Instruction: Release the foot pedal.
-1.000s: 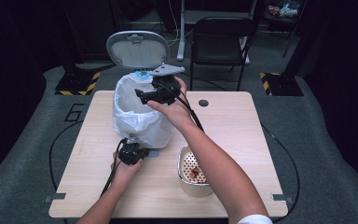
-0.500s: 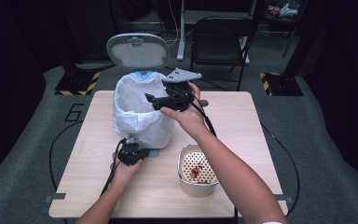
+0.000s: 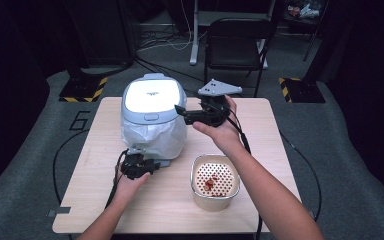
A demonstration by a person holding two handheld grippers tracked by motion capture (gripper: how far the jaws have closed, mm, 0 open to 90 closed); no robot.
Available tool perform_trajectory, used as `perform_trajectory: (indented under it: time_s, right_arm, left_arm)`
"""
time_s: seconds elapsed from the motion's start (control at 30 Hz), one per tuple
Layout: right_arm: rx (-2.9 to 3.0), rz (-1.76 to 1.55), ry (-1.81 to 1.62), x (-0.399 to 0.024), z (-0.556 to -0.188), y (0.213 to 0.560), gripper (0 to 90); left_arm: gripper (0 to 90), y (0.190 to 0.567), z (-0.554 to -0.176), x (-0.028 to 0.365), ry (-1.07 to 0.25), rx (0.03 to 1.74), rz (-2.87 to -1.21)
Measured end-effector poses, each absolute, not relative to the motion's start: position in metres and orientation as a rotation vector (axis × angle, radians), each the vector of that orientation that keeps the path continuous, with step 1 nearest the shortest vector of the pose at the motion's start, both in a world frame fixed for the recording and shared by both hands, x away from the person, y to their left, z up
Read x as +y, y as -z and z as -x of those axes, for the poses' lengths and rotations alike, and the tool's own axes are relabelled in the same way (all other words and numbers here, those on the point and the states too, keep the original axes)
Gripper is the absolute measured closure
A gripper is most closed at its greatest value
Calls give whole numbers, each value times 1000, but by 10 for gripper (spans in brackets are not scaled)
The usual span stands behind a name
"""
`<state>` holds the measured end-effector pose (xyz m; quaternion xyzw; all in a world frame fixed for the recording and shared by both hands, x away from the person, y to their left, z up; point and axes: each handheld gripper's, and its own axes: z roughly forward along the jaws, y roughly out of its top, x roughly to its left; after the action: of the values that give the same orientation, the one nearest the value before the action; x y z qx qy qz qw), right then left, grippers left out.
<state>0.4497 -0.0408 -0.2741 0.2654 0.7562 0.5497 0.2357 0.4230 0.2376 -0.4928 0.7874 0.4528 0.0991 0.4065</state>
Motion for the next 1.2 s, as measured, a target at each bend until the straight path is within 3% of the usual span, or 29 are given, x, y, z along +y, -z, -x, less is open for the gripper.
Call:
perform_trajectory:
  time_s: [0.57,0.8,1.2]
  right_arm:
    - [2026,-817,-1502,-96,-425,298,245]
    - [1996,-879,-1462,-123,-410,322,253]
    - [1936,-1011,-1411,-166,-394,362,270]
  left_arm:
    - [519,476,-407,265,-308,1190,-1939]
    - [443,475,-400,276,-365,1183,-1904]
    - [417,478,-393,295,-375,1195,-1889]
